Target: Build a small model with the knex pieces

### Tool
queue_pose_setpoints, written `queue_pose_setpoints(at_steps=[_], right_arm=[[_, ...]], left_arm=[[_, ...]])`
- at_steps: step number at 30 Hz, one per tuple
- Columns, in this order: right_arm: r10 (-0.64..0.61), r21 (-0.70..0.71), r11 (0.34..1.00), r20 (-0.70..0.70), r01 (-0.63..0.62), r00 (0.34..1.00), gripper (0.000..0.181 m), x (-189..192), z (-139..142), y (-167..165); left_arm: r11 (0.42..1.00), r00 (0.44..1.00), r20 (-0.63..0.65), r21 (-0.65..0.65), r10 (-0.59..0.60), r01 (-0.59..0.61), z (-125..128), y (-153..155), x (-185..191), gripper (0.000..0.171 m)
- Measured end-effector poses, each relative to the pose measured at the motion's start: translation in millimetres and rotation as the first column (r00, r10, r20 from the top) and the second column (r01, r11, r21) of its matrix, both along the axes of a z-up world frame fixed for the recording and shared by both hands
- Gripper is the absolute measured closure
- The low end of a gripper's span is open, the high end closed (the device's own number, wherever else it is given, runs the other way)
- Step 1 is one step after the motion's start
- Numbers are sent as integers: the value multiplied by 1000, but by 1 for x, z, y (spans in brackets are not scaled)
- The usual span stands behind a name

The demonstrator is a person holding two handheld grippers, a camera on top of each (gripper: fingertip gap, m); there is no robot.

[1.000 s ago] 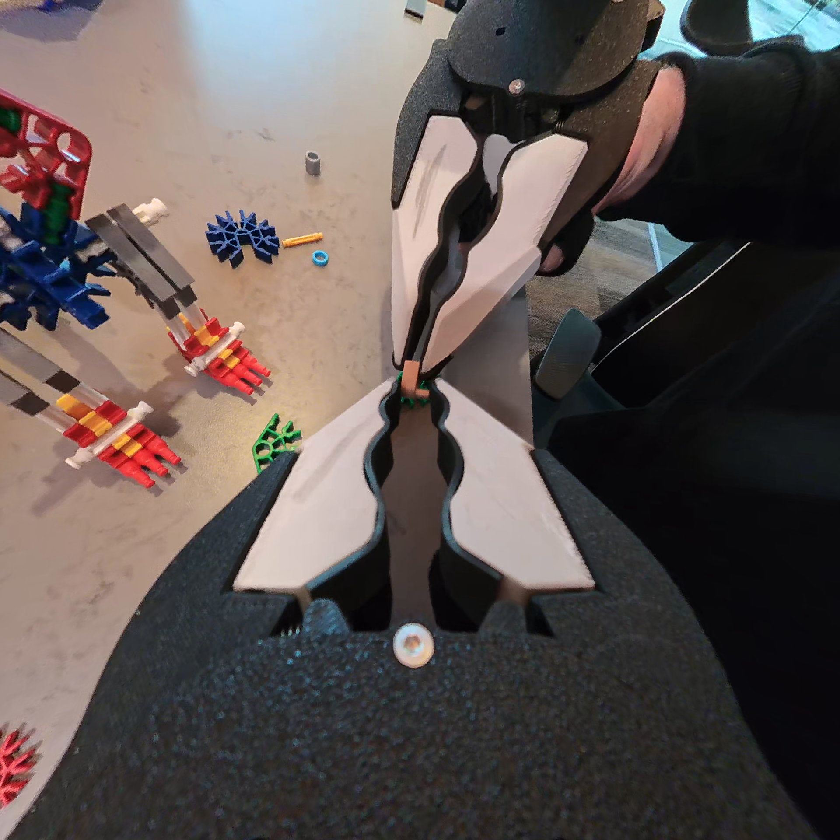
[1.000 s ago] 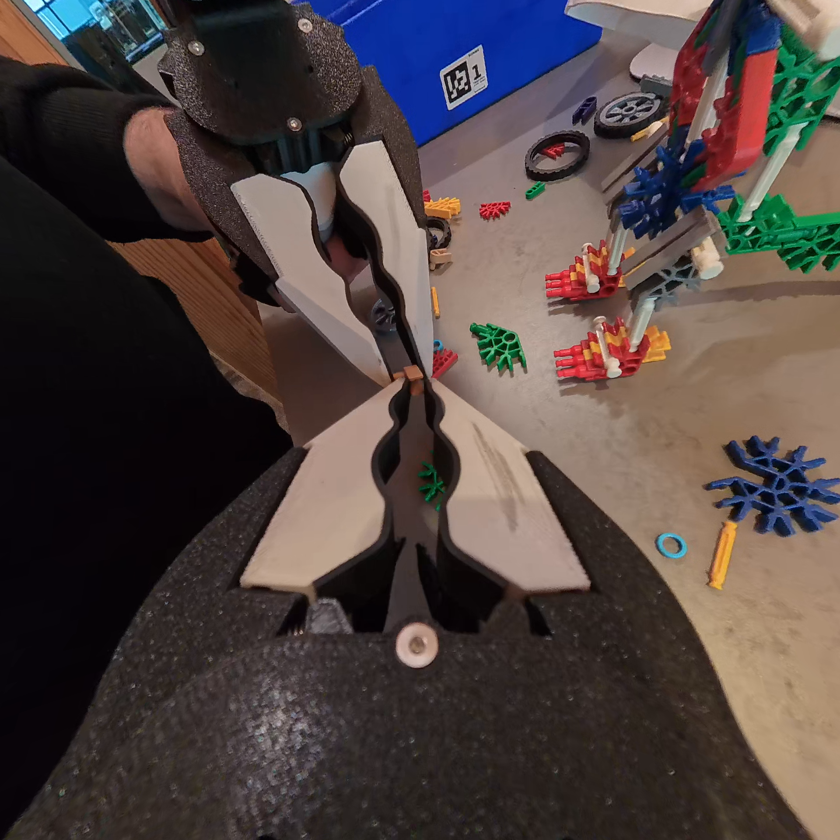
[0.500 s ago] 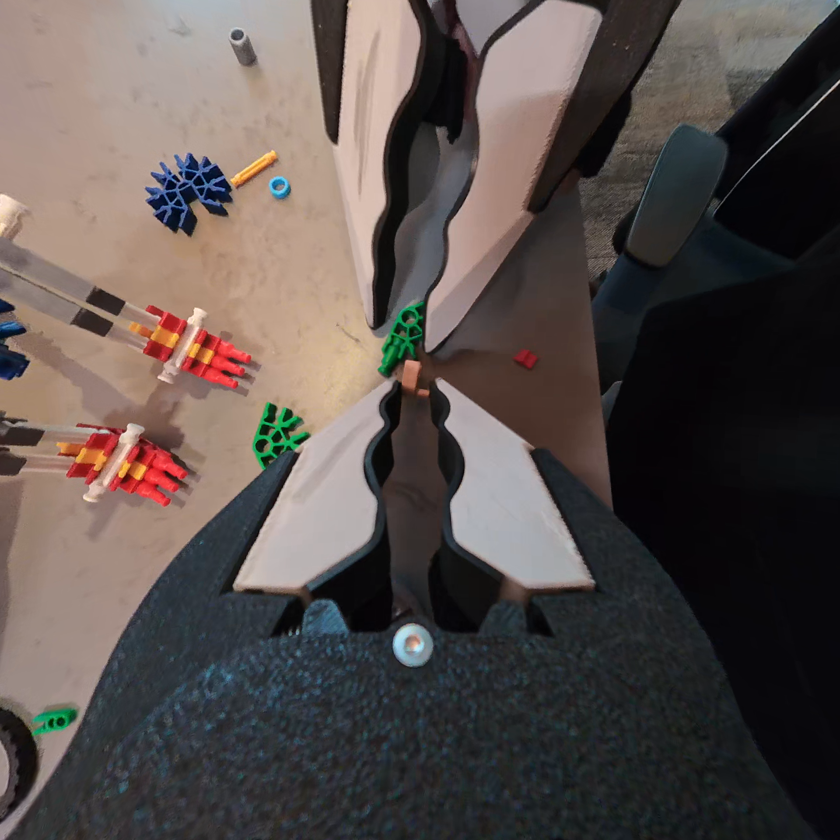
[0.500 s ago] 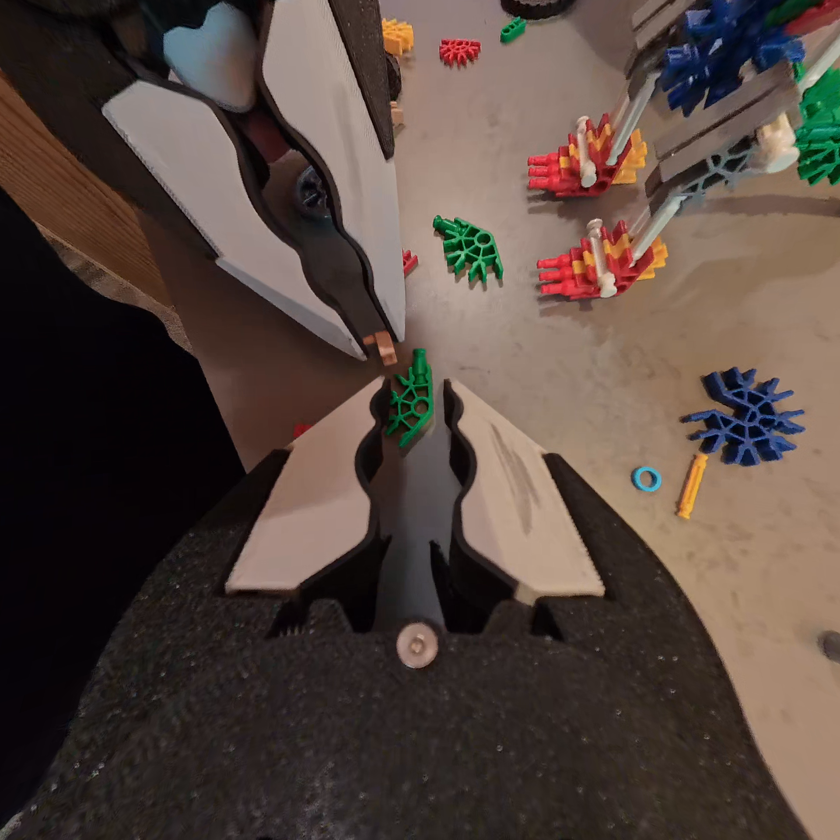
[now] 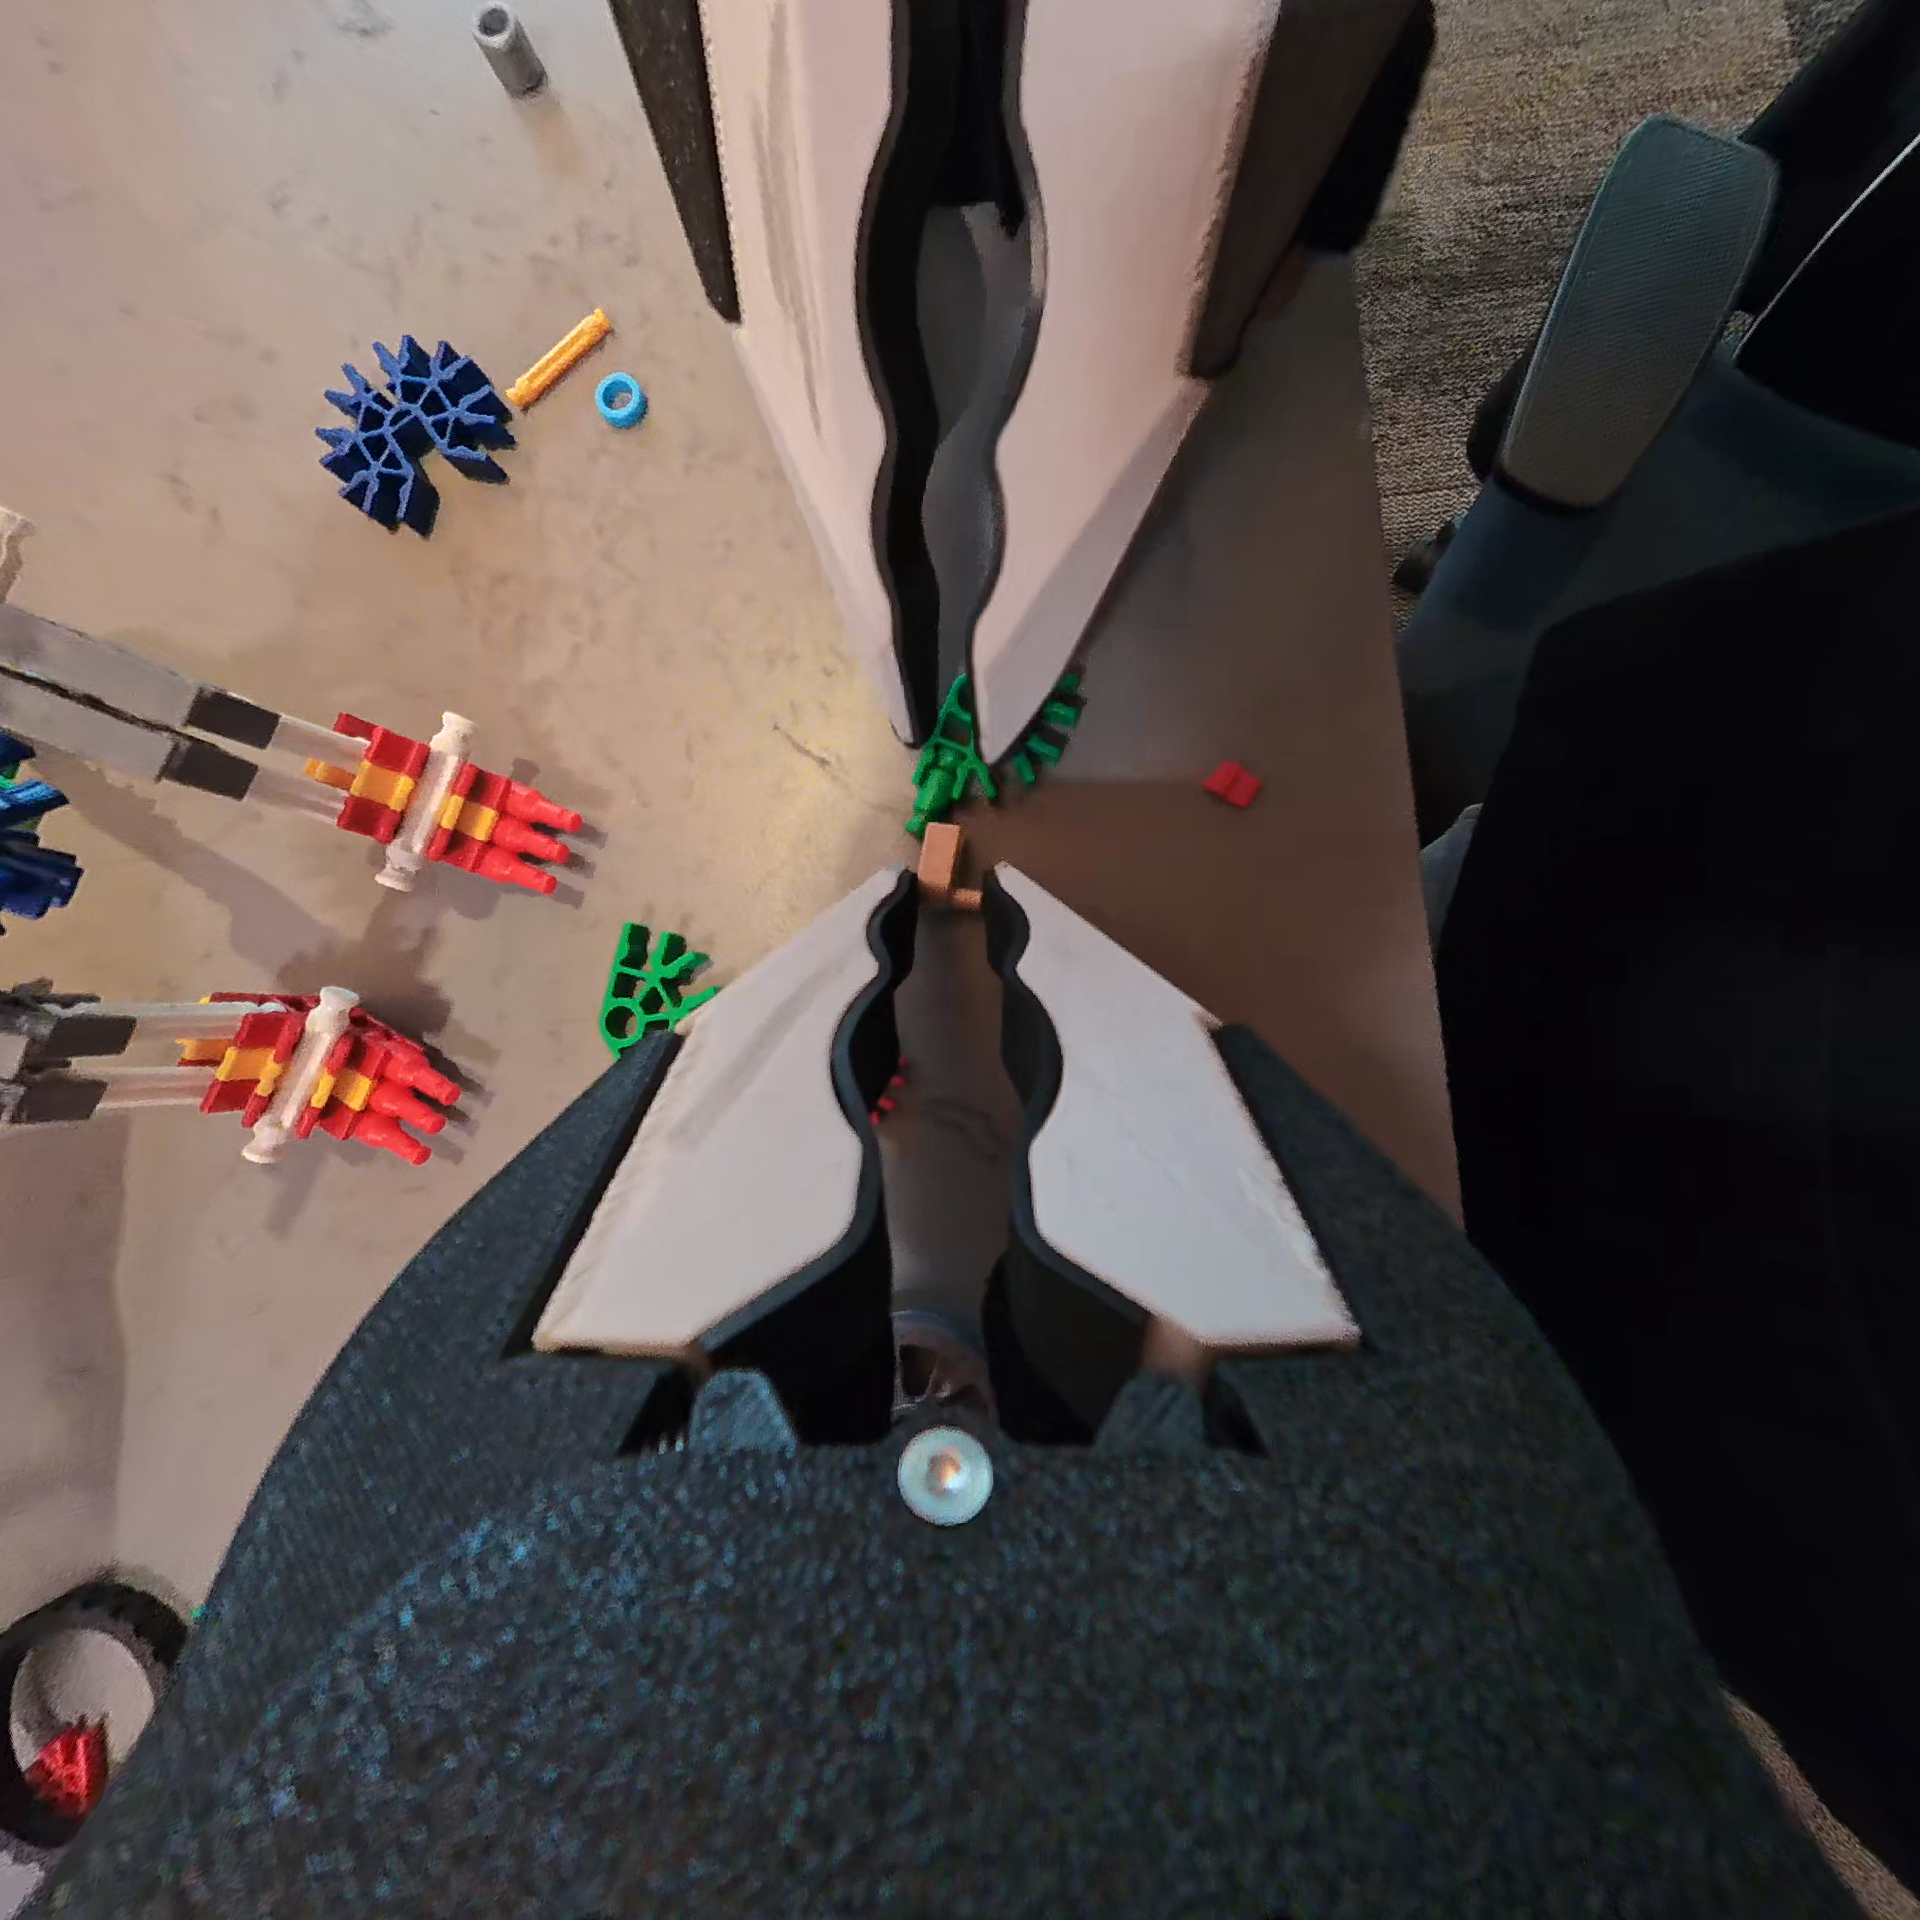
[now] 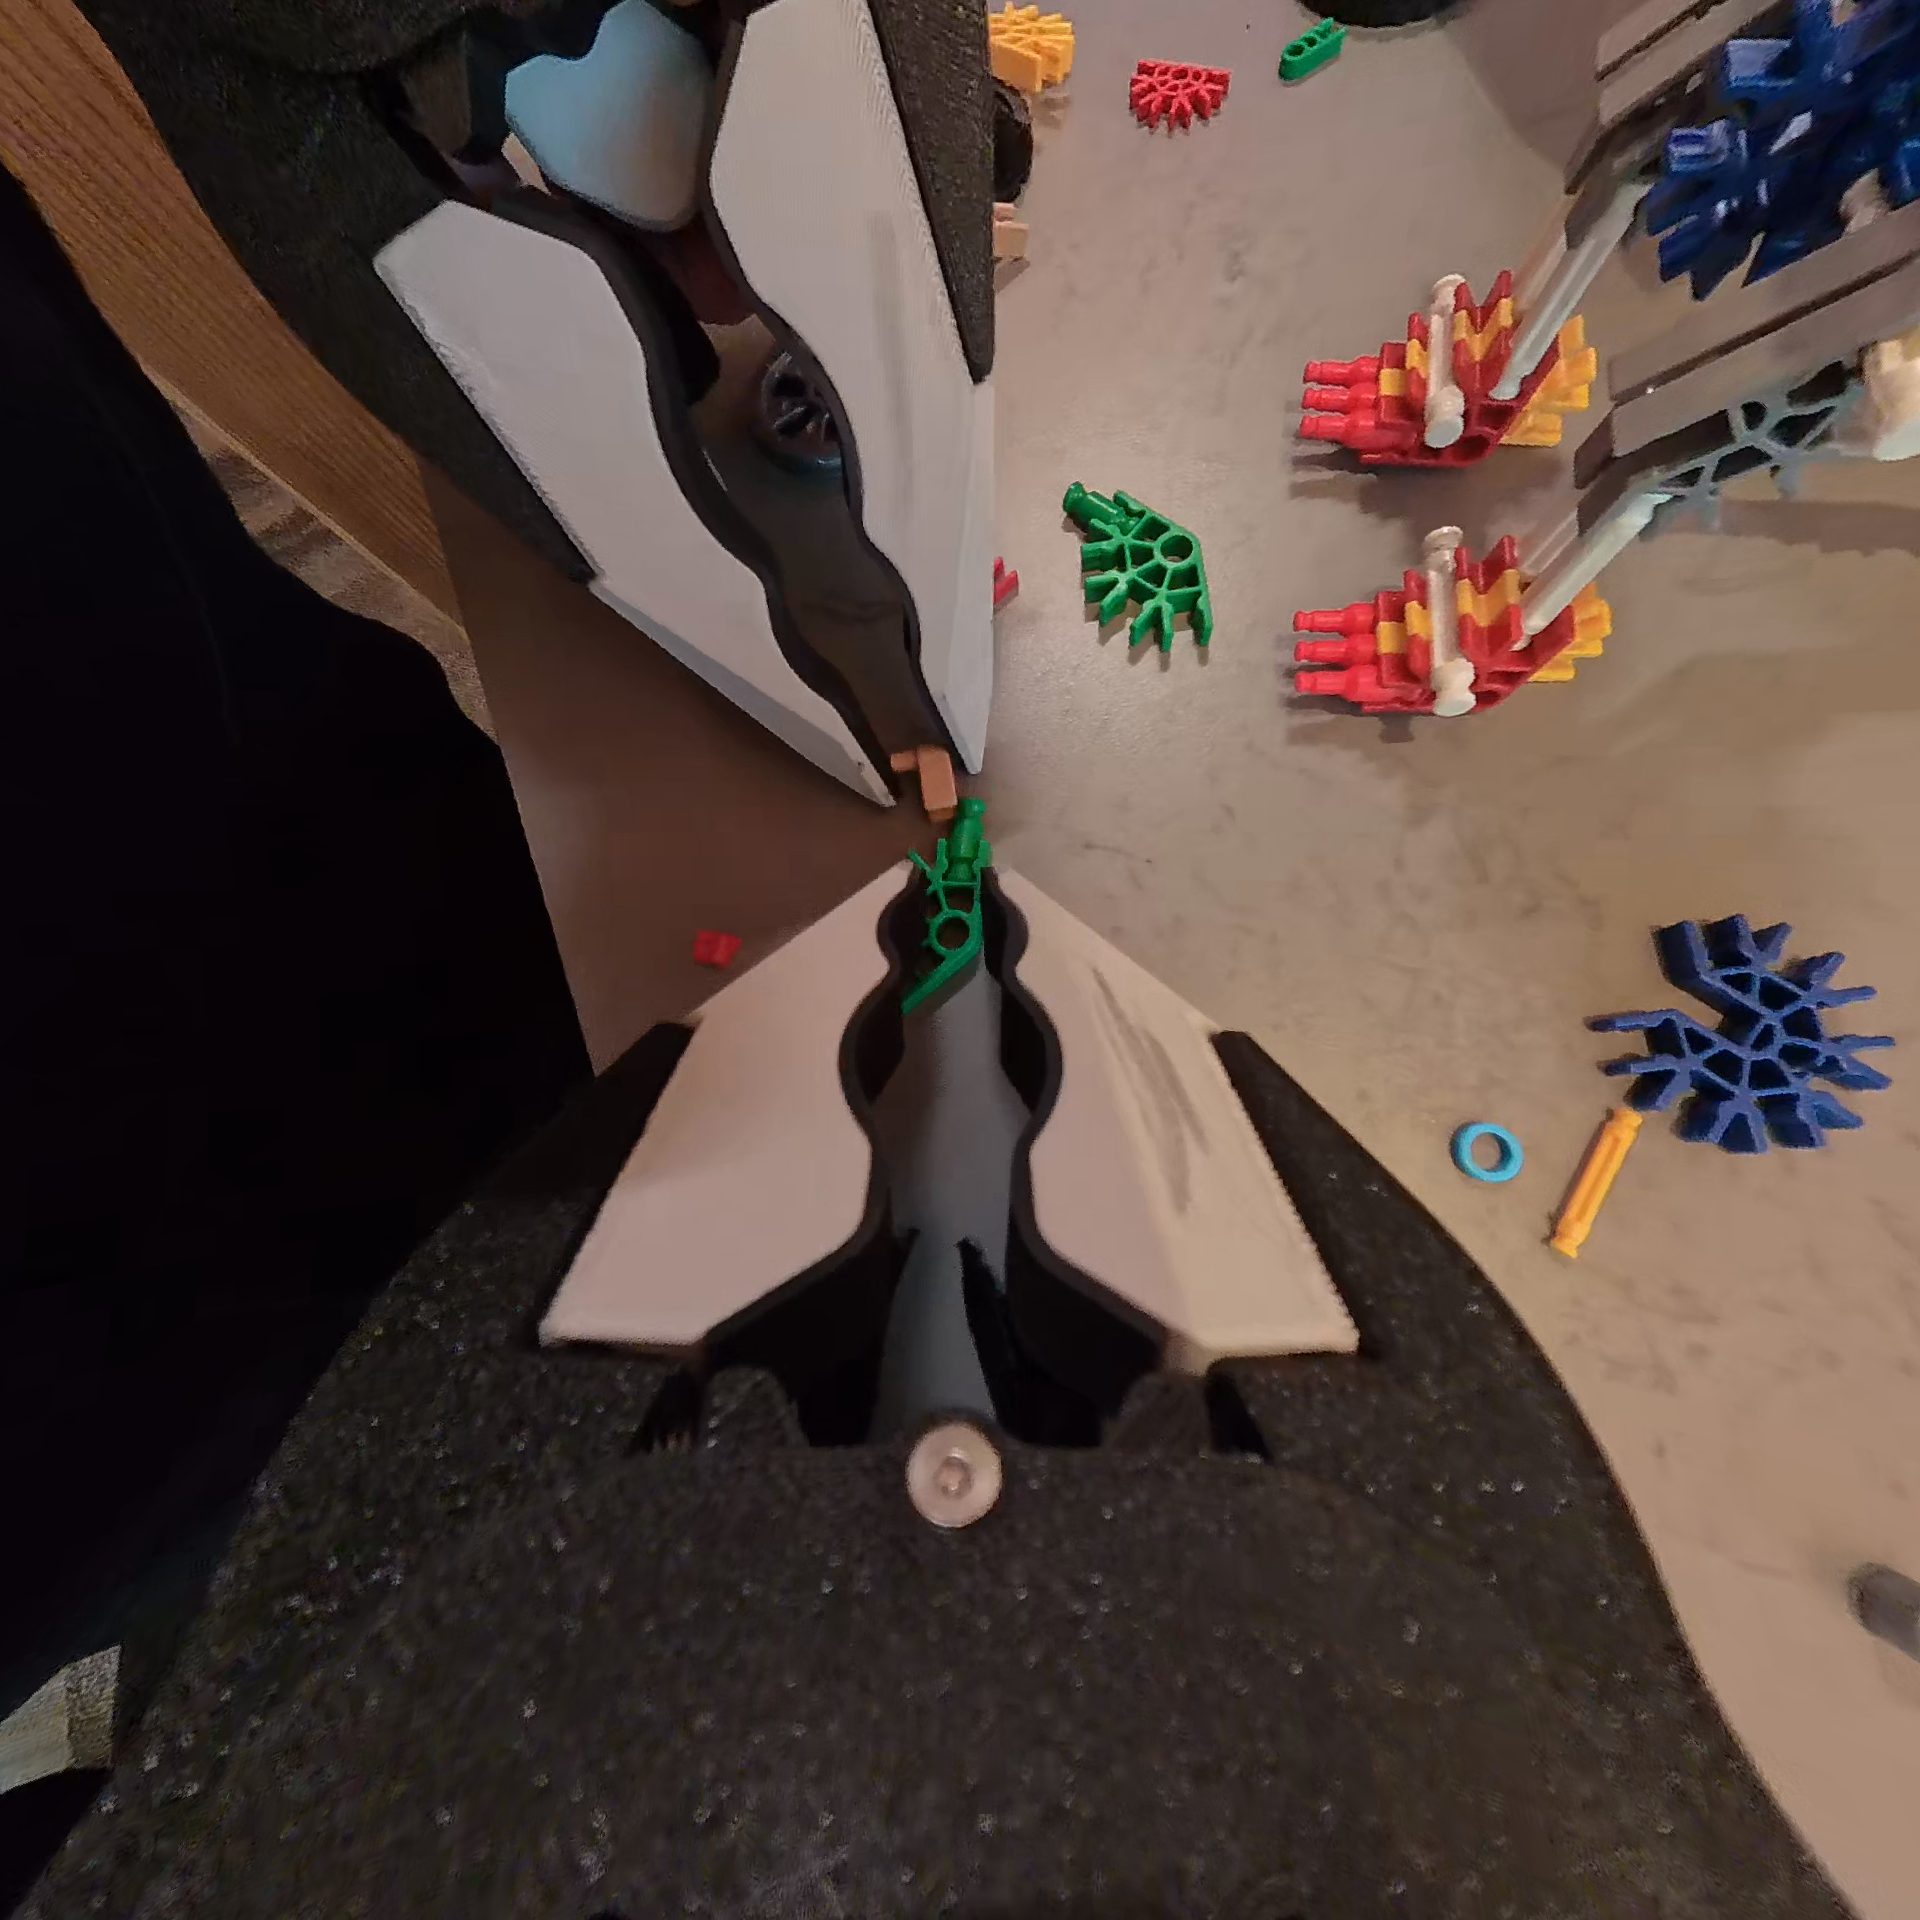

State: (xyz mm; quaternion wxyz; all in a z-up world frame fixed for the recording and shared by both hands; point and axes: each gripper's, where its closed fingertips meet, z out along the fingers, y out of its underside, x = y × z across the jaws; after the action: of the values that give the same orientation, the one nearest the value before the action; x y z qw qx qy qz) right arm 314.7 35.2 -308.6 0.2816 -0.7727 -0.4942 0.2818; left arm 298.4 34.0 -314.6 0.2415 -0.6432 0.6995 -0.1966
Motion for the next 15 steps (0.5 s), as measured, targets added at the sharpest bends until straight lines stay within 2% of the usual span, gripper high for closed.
queue_pose_setpoints(at_steps=[6, 8, 15], right_arm=[[53, -16, 998, -8, -53, 999, 170, -2, 1, -3], [67, -27, 997, 1, -67, 998, 159, -4, -1, -3], [70, -42, 997, -8, -70, 998, 163, -5, -1, 1]], left_arm=[[1000, 999, -14, -6, -29, 29, 0, 0, 0, 161], [999, 999, -16, -9, -41, 40, 0, 0, 1, 161], [997, 997, -28, 6, -76, 77, 0, 0, 4, 161]])
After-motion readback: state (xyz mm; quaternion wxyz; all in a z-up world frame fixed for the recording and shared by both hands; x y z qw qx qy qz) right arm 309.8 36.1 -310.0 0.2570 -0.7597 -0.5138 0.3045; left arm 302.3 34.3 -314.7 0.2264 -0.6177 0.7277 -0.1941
